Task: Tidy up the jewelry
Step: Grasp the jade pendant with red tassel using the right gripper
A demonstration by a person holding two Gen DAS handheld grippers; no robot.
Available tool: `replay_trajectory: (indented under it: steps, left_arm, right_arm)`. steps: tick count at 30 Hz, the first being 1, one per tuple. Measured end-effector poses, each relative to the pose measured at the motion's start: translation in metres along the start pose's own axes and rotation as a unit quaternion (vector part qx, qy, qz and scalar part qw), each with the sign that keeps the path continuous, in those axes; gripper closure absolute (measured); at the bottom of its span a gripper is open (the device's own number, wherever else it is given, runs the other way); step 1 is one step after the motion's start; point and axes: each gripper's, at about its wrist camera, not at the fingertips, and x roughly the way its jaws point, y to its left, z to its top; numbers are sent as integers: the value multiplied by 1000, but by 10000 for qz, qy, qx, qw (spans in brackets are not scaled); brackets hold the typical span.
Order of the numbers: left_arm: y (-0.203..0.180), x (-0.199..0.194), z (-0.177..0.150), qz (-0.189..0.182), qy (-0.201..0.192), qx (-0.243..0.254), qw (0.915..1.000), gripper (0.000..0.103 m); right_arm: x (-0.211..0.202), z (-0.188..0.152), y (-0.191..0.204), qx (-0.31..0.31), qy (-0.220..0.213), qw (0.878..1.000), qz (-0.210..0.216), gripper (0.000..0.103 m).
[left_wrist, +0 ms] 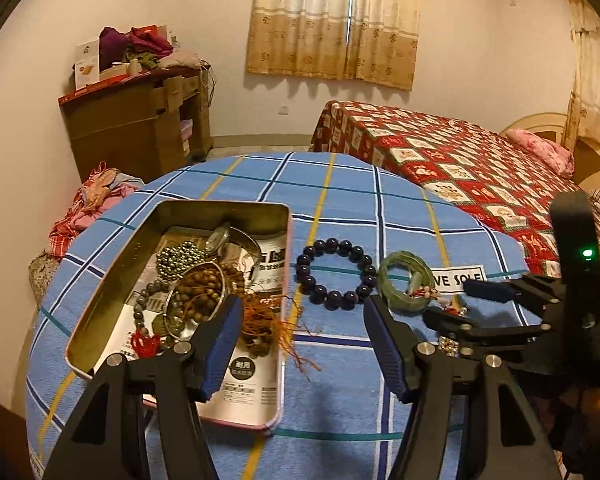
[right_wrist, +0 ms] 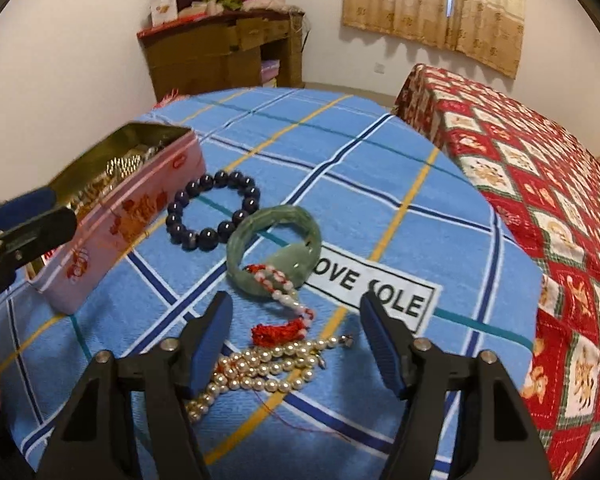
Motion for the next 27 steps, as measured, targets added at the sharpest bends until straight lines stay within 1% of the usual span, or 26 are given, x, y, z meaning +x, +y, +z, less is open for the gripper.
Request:
replay_trajectory:
  steps: [1, 2, 4, 5, 6, 10, 14, 17, 19, 22, 25, 27]
  left_arm:
    - [-1, 0, 0, -17, 10, 12, 10000, 40]
    - [-3, 1, -1, -27, 16, 33, 10000, 40]
    - [-5, 0, -1, -48, 21, 59, 10000, 40]
    - [-7, 0, -2, -64, 22, 68, 10000, 40]
    - [-8, 0, -2, -70, 20, 85, 9999, 40]
    - [-15, -2, -1, -96, -3, 175, 9998, 40]
    - [-23, -3, -1, -135, -18, 244, 9996, 40]
    - [-30, -2, -1, -176, -13, 317, 9993, 40]
    - [-34, -1, -2, -200, 2, 352, 9992, 40]
    - [-40, 1, -2, -240, 27, 387, 9990, 40]
    - [-40, 6, -2, -211, 36, 412, 9989, 40]
    - [-36, 11, -2, -207, 120, 362, 9991, 40]
  right_arm:
    - [3, -1, 0, -3, 59, 10000, 21, 54]
    - [7, -1, -1, 6, 132, 9999, 78, 62]
    - [6, -3, -4, 43, 95, 9998, 147, 73]
    - [5, -3, -7, 97, 95, 9996, 238, 87]
    - [4, -4, -10, 205, 90, 9990, 374, 88]
    - [-7, -7, -13, 366, -115, 9982, 471, 90]
    - [-30, -7, -17, 502, -441, 9963, 544, 91]
    - [-45, -9, -18, 555, -593, 9952, 550, 91]
    - [-46, -8, -17, 536, -572, 9954, 552, 91]
    - [-38, -8, -11, 269, -364, 9975, 539, 89]
    - [-27, -9, -12, 241, -163, 9980, 562, 86]
    - [-21, -10, -13, 177, -80, 9987, 475, 85]
